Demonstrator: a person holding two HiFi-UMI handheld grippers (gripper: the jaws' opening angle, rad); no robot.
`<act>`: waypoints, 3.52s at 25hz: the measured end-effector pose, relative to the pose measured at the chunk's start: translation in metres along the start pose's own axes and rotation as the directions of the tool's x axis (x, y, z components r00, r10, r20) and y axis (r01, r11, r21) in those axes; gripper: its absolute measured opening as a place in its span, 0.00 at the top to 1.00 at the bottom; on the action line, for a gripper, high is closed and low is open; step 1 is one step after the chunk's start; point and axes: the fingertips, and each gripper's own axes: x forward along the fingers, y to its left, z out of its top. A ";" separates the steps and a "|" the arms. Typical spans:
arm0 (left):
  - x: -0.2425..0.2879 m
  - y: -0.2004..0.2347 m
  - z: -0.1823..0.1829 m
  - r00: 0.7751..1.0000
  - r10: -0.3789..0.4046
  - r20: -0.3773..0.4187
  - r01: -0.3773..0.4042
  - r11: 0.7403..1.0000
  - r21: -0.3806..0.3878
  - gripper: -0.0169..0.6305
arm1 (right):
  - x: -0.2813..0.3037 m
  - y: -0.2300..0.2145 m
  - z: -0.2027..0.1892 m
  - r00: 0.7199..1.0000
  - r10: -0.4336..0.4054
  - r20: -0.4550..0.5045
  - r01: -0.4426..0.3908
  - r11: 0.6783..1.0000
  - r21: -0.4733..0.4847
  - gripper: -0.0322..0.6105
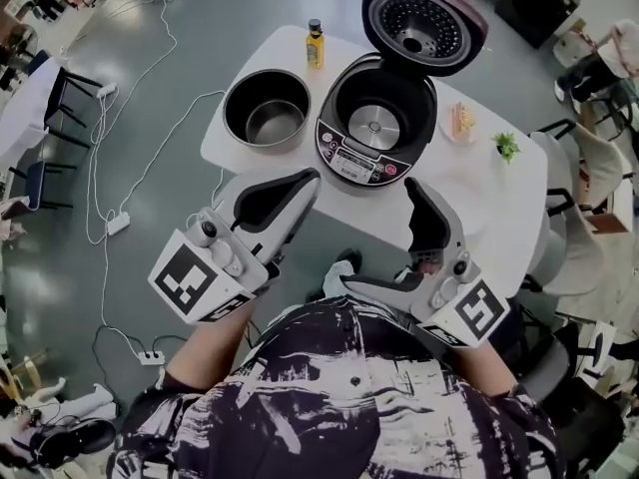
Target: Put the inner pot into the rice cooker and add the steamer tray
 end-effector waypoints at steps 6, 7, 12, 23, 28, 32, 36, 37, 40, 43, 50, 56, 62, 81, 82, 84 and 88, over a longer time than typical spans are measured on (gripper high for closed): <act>0.068 0.033 0.009 0.999 -0.043 0.000 0.043 0.999 0.025 0.97 | 0.004 -0.063 0.003 1.000 -0.026 0.013 0.026 1.000 0.018 0.10; 0.076 0.039 0.010 0.999 -0.045 0.001 0.045 0.999 0.030 0.97 | 0.005 -0.070 0.004 1.000 -0.025 0.013 0.024 1.000 0.015 0.09; 0.101 0.071 0.017 0.999 -0.042 0.000 0.042 0.998 0.047 0.97 | 0.007 -0.098 0.004 0.999 -0.054 0.008 0.054 0.998 0.022 0.10; 0.135 0.142 0.023 0.994 -0.105 0.001 0.105 0.990 0.095 0.97 | 0.032 -0.137 0.019 0.982 -0.186 -0.003 0.186 0.982 -0.041 0.10; 0.121 0.182 0.026 0.993 -0.118 0.016 0.117 0.991 0.069 0.97 | 0.081 -0.147 0.028 0.979 -0.199 -0.040 0.194 0.977 -0.092 0.10; 0.096 0.220 0.028 0.995 -0.097 0.028 0.096 0.994 0.054 0.97 | 0.137 -0.159 0.027 0.976 -0.193 -0.099 0.183 0.977 -0.107 0.10; 0.068 0.259 0.020 0.997 -0.064 0.035 0.063 0.998 0.031 0.97 | 0.196 -0.176 0.006 0.965 -0.174 -0.198 0.150 0.980 -0.130 0.10; 0.062 0.269 0.017 0.998 -0.056 0.039 0.055 0.998 0.023 0.97 | 0.211 -0.182 -0.003 0.960 -0.167 -0.226 0.139 0.981 -0.137 0.10; 0.039 0.300 0.007 0.998 -0.023 0.051 0.023 1.000 -0.004 0.97 | 0.256 -0.202 -0.039 0.935 -0.142 -0.326 0.098 0.984 -0.145 0.10; 0.019 0.323 0.002 0.998 0.009 0.057 -0.007 1.000 -0.028 0.97 | 0.291 -0.226 -0.082 0.885 -0.124 -0.448 0.071 0.989 -0.133 0.10; -0.017 0.354 -0.017 0.998 0.035 0.048 -0.033 0.998 -0.044 0.97 | 0.340 -0.270 -0.204 0.699 -0.063 -0.713 0.070 0.997 -0.020 0.10; -0.037 0.361 -0.033 0.998 0.052 0.037 -0.049 0.997 -0.061 0.97 | 0.356 -0.286 -0.289 0.544 0.012 -0.839 0.078 0.995 0.064 0.10; -0.058 0.375 -0.044 0.996 0.090 0.026 -0.088 0.992 -0.088 0.97 | 0.354 -0.295 -0.359 0.368 0.073 -0.927 0.090 0.989 0.114 0.13; -0.078 0.385 -0.041 0.990 0.136 0.031 -0.132 0.986 -0.101 0.97 | 0.311 -0.320 -0.418 0.041 -0.019 -0.999 0.157 0.987 -0.013 0.92; -0.078 0.386 -0.041 0.990 0.135 0.027 -0.132 0.986 -0.103 0.97 | 0.311 -0.320 -0.418 0.027 -0.030 -0.999 0.143 0.989 -0.026 0.93; -0.081 0.386 -0.042 0.991 0.134 0.022 -0.131 0.986 -0.107 0.97 | 0.310 -0.318 -0.418 0.004 -0.039 -0.999 0.114 0.993 -0.038 0.94; -0.084 0.386 -0.046 0.990 0.139 0.014 -0.137 0.985 -0.108 0.97 | 0.303 -0.311 -0.421 -0.015 -0.010 -1.000 0.117 0.993 -0.011 0.95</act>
